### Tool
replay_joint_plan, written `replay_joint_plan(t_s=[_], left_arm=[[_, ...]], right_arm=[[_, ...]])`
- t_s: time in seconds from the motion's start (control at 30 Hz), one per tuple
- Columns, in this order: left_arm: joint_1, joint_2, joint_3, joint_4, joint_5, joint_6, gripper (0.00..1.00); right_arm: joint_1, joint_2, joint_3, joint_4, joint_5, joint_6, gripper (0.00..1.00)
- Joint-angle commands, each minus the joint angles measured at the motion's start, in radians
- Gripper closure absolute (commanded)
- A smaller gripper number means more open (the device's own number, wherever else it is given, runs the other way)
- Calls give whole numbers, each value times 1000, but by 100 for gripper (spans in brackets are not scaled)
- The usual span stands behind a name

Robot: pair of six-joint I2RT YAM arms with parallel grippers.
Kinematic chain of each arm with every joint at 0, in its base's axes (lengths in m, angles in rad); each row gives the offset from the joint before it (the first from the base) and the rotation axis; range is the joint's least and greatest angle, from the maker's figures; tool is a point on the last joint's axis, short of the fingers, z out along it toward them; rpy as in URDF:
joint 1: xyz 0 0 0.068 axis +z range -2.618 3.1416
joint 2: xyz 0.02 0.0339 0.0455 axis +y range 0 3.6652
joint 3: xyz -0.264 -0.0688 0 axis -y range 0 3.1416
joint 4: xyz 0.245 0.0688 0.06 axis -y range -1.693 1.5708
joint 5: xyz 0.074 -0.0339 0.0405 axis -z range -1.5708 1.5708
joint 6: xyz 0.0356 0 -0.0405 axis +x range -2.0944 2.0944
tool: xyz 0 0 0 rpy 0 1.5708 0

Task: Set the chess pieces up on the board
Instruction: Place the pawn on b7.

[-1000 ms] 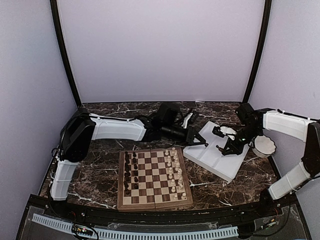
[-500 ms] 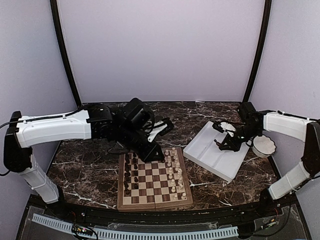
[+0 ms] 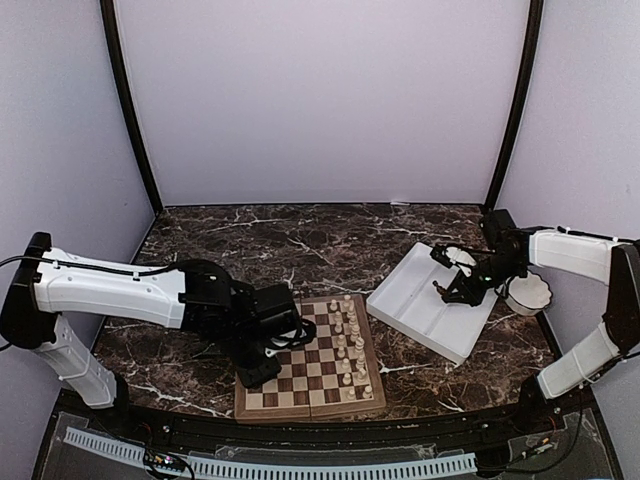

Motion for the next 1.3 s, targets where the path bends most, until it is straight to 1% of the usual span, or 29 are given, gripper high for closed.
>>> replay_joint_plan(t_s=[0.0,0.17,0.43,0.93,1.07,1.27], left_arm=[[-20,-51,-50,27,-13,-26,100],[-32,-60,-88,85,6,-27,99],[-38,-41,-106,152,7,-28,98],[-37,-3,-139,173,22,-28,98],[-38,10,-141,174,24,-28,93],[-37,12,-146,174,17,-31,89]], right_arm=[[-8,-20,-13,25,-18,11,97],[-9,-24,-15,22,-21,9,96],[-11,-24,-19,20,-24,9,96],[-11,-16,-21,17,-27,5,95],[-11,-14,-20,14,-27,5,95],[-11,-14,-22,14,-27,3,94]])
